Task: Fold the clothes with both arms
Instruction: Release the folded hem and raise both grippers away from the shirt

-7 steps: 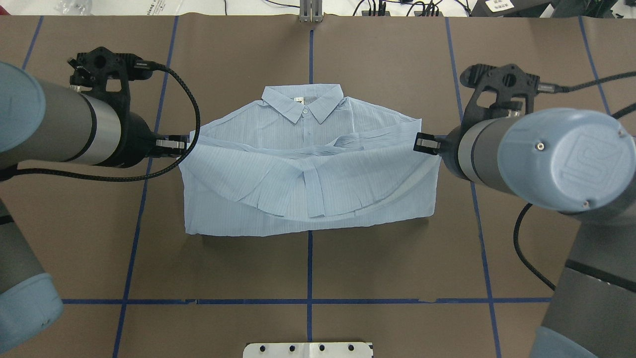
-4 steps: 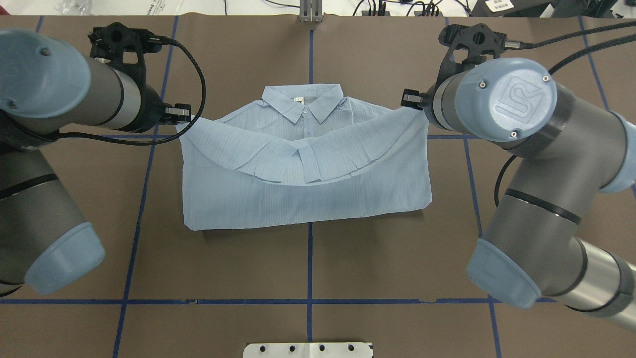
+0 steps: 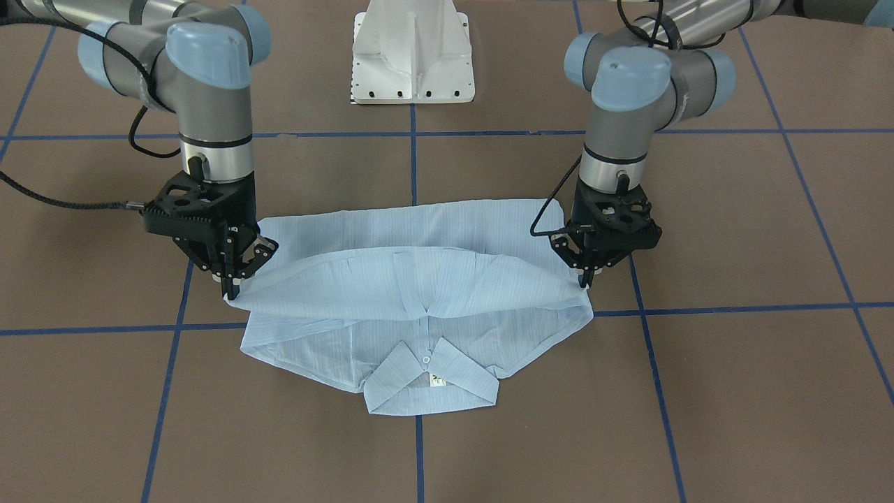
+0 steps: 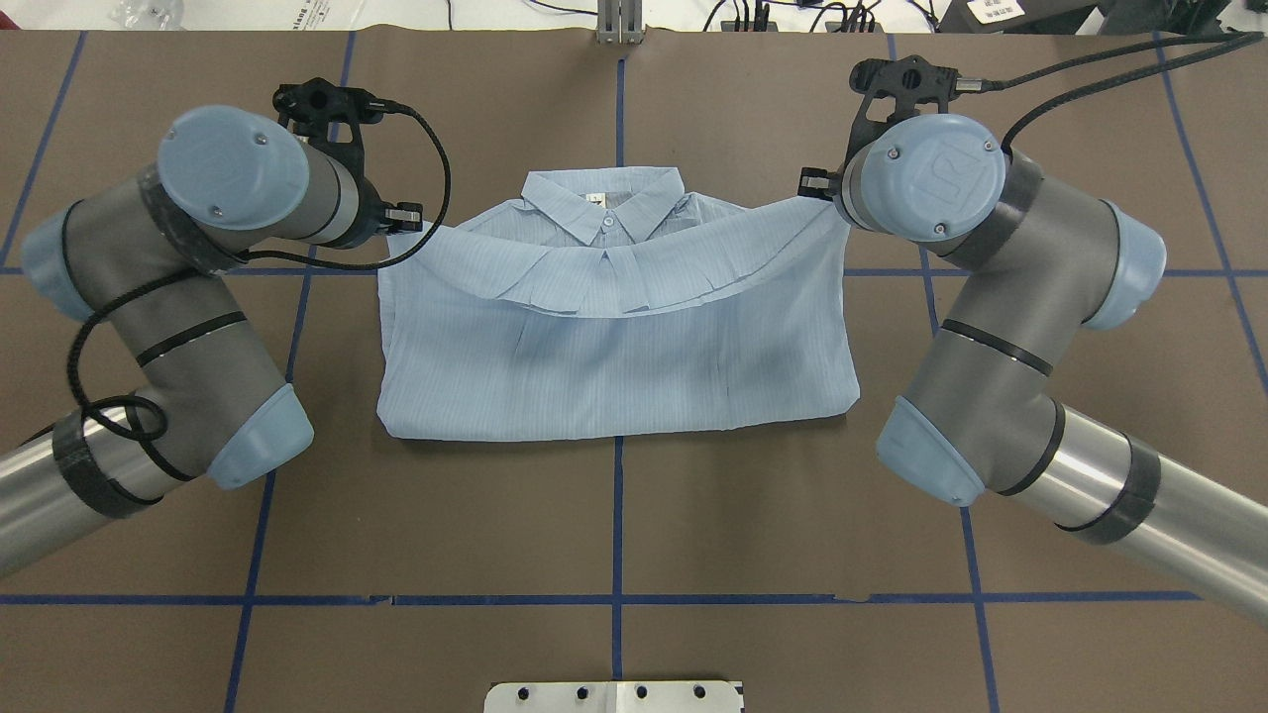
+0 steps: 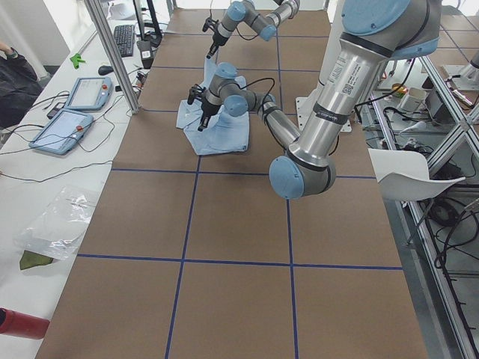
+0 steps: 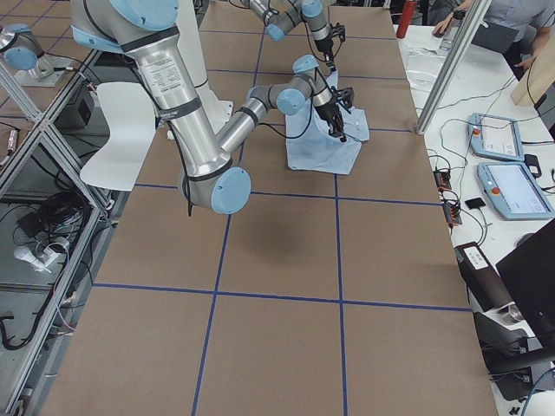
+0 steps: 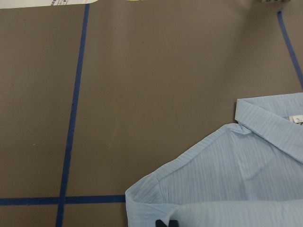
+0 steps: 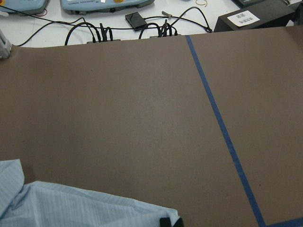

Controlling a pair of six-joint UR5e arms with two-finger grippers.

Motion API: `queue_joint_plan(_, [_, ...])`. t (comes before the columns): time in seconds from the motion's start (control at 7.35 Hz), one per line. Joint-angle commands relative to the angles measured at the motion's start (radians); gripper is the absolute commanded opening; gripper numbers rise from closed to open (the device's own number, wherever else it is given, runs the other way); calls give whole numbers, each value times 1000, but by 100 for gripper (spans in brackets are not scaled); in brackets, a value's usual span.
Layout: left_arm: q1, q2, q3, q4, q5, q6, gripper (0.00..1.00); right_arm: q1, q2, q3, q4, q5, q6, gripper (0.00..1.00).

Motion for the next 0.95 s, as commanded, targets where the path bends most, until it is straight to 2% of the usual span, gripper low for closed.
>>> queue_joint_plan(0.0, [1, -6, 62, -59, 13, 50, 0, 3, 75, -166, 69, 1, -6, 0])
queue_joint_plan(0.27, [1, -23, 105, -65, 13, 62, 0, 8, 74, -187, 78, 1, -26, 0])
queue_joint_plan(0.54, [-3, -23, 101, -62, 13, 114, 0, 12, 71, -187, 79, 1, -29, 0])
queue_joint_plan(0.68, [-6, -20, 101, -64, 12, 137, 30, 17, 75, -187, 86, 2, -26, 76])
queue_joint_plan(0.82, [-9, -16, 76, -82, 4, 178, 99, 26, 77, -170, 84, 22, -28, 100])
